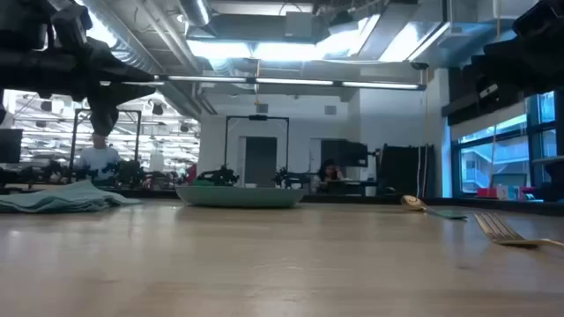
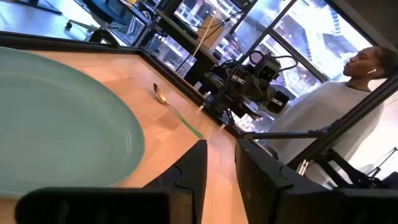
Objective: Set table place
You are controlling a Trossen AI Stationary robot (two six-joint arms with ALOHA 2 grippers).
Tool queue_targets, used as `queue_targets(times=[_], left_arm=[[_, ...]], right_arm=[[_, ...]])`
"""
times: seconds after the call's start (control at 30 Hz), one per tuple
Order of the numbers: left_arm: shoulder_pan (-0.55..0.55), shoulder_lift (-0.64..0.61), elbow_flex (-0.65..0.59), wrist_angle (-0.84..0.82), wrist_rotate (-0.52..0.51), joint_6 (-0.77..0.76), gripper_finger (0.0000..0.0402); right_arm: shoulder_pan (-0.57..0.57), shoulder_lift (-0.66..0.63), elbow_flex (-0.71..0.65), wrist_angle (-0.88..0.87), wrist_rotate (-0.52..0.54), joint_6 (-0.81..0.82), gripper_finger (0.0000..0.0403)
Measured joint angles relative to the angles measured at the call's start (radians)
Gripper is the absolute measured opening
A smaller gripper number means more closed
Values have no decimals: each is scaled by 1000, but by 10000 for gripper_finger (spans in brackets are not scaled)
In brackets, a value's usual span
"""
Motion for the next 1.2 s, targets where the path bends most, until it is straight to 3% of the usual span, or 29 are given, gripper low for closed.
queue_targets(times=[1.2], left_arm=[[0,0,0,0,0,0,34]], right_arm=[[0,0,0,0,0,0,84]])
